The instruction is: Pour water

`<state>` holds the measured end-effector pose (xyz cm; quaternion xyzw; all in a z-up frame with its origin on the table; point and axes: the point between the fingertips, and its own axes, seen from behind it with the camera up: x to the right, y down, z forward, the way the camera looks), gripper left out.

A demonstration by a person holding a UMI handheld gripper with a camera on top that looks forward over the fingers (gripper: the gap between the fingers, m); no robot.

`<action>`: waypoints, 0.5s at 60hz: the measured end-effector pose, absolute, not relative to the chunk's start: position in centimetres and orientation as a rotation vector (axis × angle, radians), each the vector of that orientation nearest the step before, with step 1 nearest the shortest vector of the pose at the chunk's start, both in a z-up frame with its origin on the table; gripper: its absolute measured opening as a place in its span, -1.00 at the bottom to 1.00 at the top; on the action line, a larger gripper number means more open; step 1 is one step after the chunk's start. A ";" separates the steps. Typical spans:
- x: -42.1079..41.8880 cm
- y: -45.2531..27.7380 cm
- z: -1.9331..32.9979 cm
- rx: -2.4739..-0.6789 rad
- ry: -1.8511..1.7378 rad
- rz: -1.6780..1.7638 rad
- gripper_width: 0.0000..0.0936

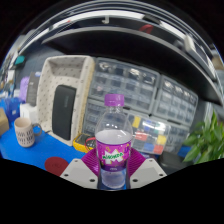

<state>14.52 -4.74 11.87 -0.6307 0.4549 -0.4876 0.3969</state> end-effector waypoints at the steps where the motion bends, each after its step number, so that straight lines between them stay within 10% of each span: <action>1: 14.5 -4.6 12.0 -1.613 1.132 -1.259 -0.32; 30: 16.5 13.0 14.8 -2.269 0.160 -1.729 -0.32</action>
